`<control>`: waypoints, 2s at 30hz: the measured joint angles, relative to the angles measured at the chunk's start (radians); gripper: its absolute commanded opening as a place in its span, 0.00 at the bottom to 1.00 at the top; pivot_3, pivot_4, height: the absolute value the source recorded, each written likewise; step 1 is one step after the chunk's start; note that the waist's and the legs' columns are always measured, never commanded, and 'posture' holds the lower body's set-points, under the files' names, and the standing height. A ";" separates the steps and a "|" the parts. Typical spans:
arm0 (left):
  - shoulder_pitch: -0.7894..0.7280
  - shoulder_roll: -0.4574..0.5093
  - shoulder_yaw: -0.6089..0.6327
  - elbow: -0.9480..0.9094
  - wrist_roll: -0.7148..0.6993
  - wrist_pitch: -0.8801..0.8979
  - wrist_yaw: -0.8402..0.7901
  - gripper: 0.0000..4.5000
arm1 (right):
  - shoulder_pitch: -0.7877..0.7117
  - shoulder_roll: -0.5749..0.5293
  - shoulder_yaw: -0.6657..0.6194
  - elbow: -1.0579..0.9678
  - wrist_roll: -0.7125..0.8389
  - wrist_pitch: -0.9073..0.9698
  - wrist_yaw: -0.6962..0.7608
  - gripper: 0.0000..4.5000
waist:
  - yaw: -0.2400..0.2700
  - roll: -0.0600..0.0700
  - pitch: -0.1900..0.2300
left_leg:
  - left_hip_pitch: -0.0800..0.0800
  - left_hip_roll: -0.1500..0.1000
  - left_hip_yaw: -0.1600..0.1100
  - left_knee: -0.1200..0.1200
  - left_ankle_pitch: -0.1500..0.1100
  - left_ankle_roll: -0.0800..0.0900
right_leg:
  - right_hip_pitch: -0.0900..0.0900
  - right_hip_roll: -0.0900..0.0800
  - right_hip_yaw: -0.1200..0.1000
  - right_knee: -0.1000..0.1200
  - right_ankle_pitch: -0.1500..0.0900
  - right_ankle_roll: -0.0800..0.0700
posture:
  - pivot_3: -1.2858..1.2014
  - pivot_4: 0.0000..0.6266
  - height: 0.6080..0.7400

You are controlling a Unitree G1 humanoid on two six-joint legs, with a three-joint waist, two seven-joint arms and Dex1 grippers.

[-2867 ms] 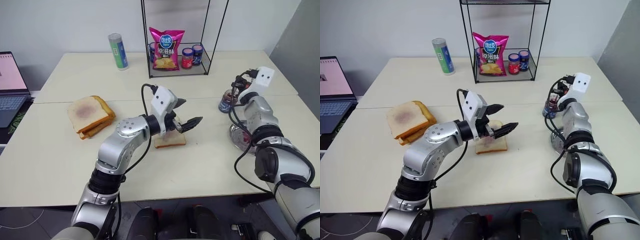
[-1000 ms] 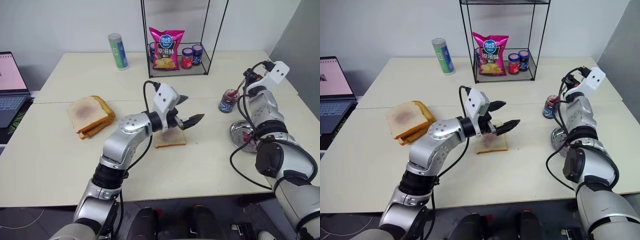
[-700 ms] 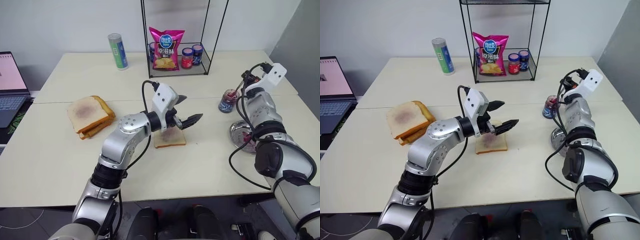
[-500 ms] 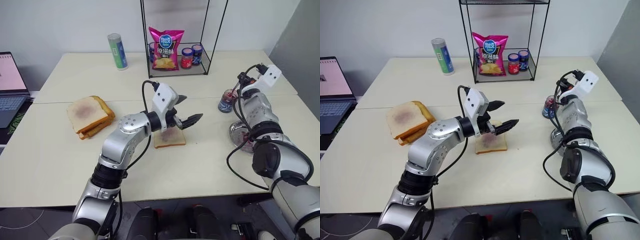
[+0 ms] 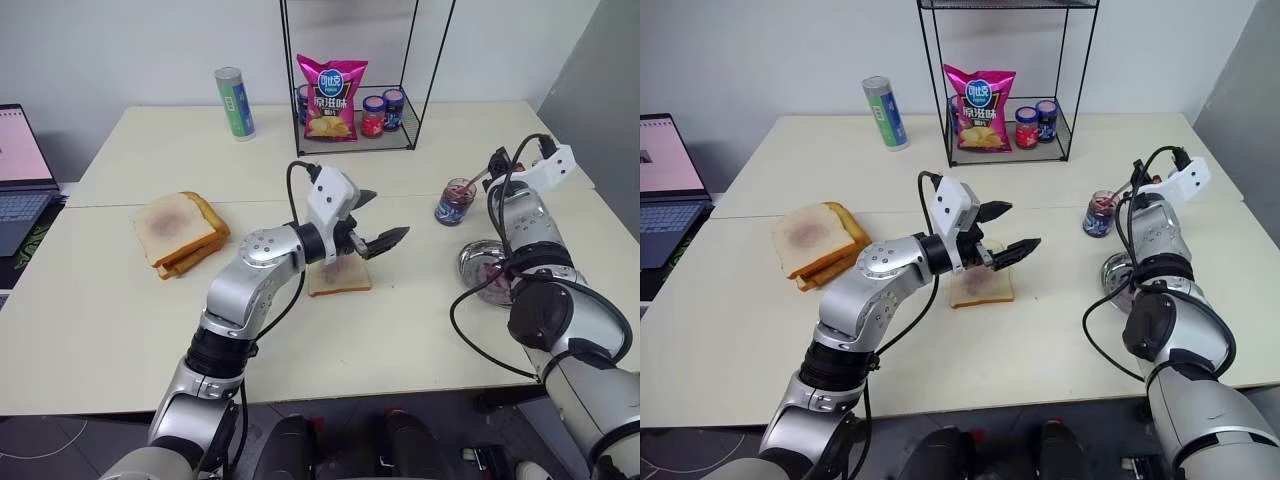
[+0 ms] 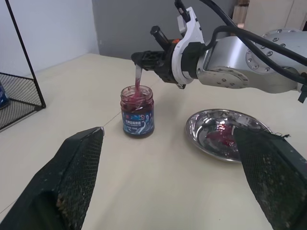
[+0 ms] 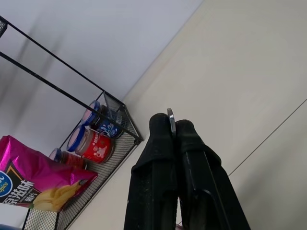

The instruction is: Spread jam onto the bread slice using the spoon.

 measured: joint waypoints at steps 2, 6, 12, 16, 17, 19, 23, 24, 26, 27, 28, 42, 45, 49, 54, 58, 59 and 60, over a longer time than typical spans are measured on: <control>0.000 0.000 0.000 0.004 0.001 0.000 -0.001 1.00 | 0.000 -0.001 -0.002 -0.001 0.002 0.002 -0.002 0.02 | 0.000 0.000 0.000 | 0.000 0.000 0.000 0.000 0.000 0.000 | 0.000 0.000 0.000 0.000 0.000 0.000 | 0.52 0.24 1.00; 0.000 -0.001 0.000 0.007 0.002 -0.001 -0.003 1.00 | -0.002 -0.003 -0.002 -0.008 0.009 0.004 -0.009 0.02 | 0.000 0.000 0.000 | 0.000 0.000 0.000 0.000 0.000 0.000 | 0.000 0.000 0.000 0.000 0.000 0.000 | 0.52 0.24 1.00; 0.000 -0.005 0.000 0.018 0.010 -0.020 -0.005 1.00 | -0.012 -0.018 -0.002 -0.027 0.010 0.007 -0.011 0.02 | 0.000 0.000 0.000 | 0.000 0.000 0.000 0.000 0.000 0.000 | 0.000 0.000 0.000 0.000 0.000 0.000 | 0.52 0.24 1.00; 0.000 -0.007 -0.001 0.029 0.010 -0.025 -0.008 1.00 | -0.024 -0.021 -0.012 -0.047 0.030 0.012 -0.017 0.02 | 0.000 0.000 0.000 | 0.000 0.000 0.000 0.000 0.000 0.000 | 0.000 0.000 0.000 0.000 0.000 0.000 | 0.52 0.24 1.00; -0.001 -0.007 -0.001 0.034 0.010 -0.026 -0.009 1.00 | -0.024 -0.021 -0.012 -0.051 0.031 0.013 -0.018 0.02 | 0.000 0.000 0.000 | 0.000 0.000 0.000 0.000 0.000 0.000 | 0.000 0.000 0.000 0.000 0.000 0.000 | 0.52 0.24 1.00; -0.005 -0.007 -0.001 0.047 0.011 -0.029 -0.014 1.00 | -0.024 -0.021 -0.012 -0.051 0.031 0.018 -0.021 0.02 | 0.000 0.000 0.000 | 0.000 0.000 0.000 0.000 0.000 0.000 | 0.000 0.000 0.000 0.000 0.000 0.000 | 0.52 0.24 1.00; -0.022 -0.008 -0.001 0.066 0.011 -0.047 -0.029 1.00 | -0.024 -0.021 -0.059 -0.069 0.082 0.027 -0.041 0.02 | 0.000 0.000 0.000 | 0.000 0.000 0.000 0.000 0.000 0.000 | 0.000 0.000 0.000 0.000 0.000 0.000 | 0.52 0.24 1.00; -0.028 -0.008 -0.001 0.073 0.011 -0.049 -0.030 1.00 | -0.024 -0.021 -0.072 -0.078 0.101 0.033 -0.045 0.02 | 0.000 0.000 0.000 | 0.000 0.000 0.000 0.000 0.000 0.000 | 0.000 0.000 0.000 0.000 0.000 0.000 | 0.52 0.24 1.00; -0.036 -0.007 0.001 0.083 0.009 -0.061 -0.041 1.00 | -0.024 -0.019 -0.102 -0.105 0.139 0.054 -0.063 0.02 | 0.000 0.000 0.000 | 0.000 0.000 0.000 0.000 0.000 0.000 | 0.000 0.000 0.000 0.000 0.000 0.000 | 0.52 0.24 1.00; -0.039 -0.007 0.006 0.086 0.007 -0.066 -0.047 1.00 | -0.024 -0.013 -0.115 -0.126 0.158 0.068 -0.073 0.02 | 0.000 0.000 0.000 | 0.000 0.000 0.000 0.000 0.000 0.000 | 0.000 0.000 0.000 0.000 0.000 0.000 | 0.52 0.24 1.00; -0.043 -0.008 0.014 0.086 0.006 -0.067 -0.049 1.00 | -0.024 -0.007 -0.124 -0.152 0.176 0.081 -0.083 0.02 | 0.000 0.000 0.000 | 0.000 0.000 0.000 0.000 0.000 0.000 | 0.000 0.000 0.000 0.000 0.000 0.000 | 0.52 0.24 1.00; 0.233 0.260 0.197 -0.236 -0.194 0.118 -0.132 1.00 | 0.199 0.274 0.268 -0.962 0.200 0.464 -0.146 0.02 | -0.025 0.001 0.000 | -0.003 0.003 0.002 -0.005 0.000 0.000 | -0.009 0.001 0.002 0.002 0.000 -0.001 | 0.52 0.24 1.00; 0.352 0.316 0.275 -0.345 -0.234 0.168 -0.107 1.00 | 0.241 0.292 0.398 -1.069 0.157 0.482 -0.093 0.02 | -0.025 0.001 0.000 | -0.002 0.002 0.003 -0.005 0.000 0.000 | -0.009 0.001 0.003 0.001 0.000 0.000 | 0.52 0.24 1.00; 0.535 0.350 0.353 -0.445 -0.259 0.207 -0.058 1.00 | 0.330 0.275 0.606 -1.169 0.028 0.445 0.026 0.02 | -0.020 0.000 -0.001 | -0.002 0.002 0.002 -0.005 0.000 0.000 | -0.009 0.000 0.002 0.001 0.000 0.000 | 0.52 0.24 1.00; 0.638 0.342 0.414 -0.518 -0.269 0.214 0.018 1.00 | 0.463 0.268 0.798 -1.202 -0.128 0.338 0.144 0.02 | -0.019 -0.001 -0.001 | -0.002 0.002 0.002 -0.004 0.000 0.000 | -0.009 0.000 0.002 0.002 -0.001 0.000 | 0.52 0.24 1.00; 0.673 0.329 0.413 -0.524 -0.264 0.204 0.064 1.00 | 0.520 0.273 0.893 -1.126 -0.265 0.170 0.200 0.02 | -0.020 -0.001 -0.002 | -0.001 0.002 0.002 -0.004 0.000 -0.001 | -0.009 0.002 0.002 0.002 -0.001 0.000 | 0.52 0.24 1.00; 0.675 0.322 0.413 -0.527 -0.264 0.202 0.072 1.00 | 0.523 0.276 0.911 -1.086 -0.302 0.118 0.207 0.02 | -0.020 -0.001 -0.002 | -0.001 0.002 0.002 -0.004 0.000 -0.001 | -0.009 0.002 0.002 0.002 0.000 0.000 | 0.52 0.24 1.00; 0.676 0.317 0.413 -0.529 -0.265 0.200 0.083 1.00 | 0.524 0.281 0.920 -1.045 -0.334 0.074 0.208 0.02 | -0.020 -0.002 -0.002 | -0.002 0.002 0.002 -0.004 0.000 -0.001 | -0.009 0.002 0.002 0.002 0.000 0.000 | 0.52 0.24 1.00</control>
